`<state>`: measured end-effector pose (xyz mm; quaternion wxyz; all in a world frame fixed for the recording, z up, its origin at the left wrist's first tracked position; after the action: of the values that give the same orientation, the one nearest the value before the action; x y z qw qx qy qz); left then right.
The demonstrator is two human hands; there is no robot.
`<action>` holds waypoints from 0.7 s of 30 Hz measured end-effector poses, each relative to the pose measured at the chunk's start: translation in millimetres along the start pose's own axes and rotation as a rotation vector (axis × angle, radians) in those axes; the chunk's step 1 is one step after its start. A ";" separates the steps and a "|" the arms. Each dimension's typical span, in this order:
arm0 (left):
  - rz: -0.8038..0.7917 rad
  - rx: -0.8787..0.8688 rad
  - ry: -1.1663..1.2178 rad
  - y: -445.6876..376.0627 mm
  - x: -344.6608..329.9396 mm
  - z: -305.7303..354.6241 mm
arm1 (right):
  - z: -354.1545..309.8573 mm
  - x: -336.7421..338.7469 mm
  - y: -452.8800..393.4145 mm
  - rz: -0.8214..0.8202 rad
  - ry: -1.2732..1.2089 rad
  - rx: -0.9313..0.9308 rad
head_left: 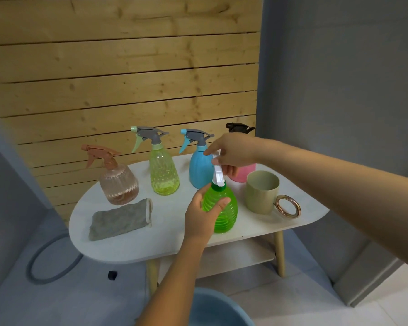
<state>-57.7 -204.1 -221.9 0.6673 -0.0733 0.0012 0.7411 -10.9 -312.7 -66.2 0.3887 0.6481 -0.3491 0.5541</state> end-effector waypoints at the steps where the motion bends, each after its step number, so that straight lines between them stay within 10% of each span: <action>1: -0.001 0.002 0.005 0.4 -0.1 -0.2 | 1.6 4.4 3.3 -0.024 0.133 0.051; 8: -0.005 -0.002 -0.020 0.8 -1.3 0.8 | 2.5 8.6 3.3 0.139 0.481 0.089; 12: -0.006 0.005 -0.012 0.8 -2.0 -0.2 | -1.7 -2.6 4.2 0.176 0.243 -0.022; 21: 0.007 -0.007 -0.026 -1.8 -3.4 -1.6 | 9.5 15.0 14.5 -0.369 -0.229 0.175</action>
<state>-55.3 -207.4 -222.9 0.6643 -0.0660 -0.0095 0.7445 -17.3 -328.1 -50.5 0.3834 0.7909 -0.2173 0.4247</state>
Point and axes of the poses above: each hand's wrist, its own y-axis away from the middle knuckle, its own x-axis out of the back of the hand, z = x × y, the point moved 2 cm from there along -y, towards the middle knuckle, and after that the axes turned 15 degrees about y, right-handed, at the moved point
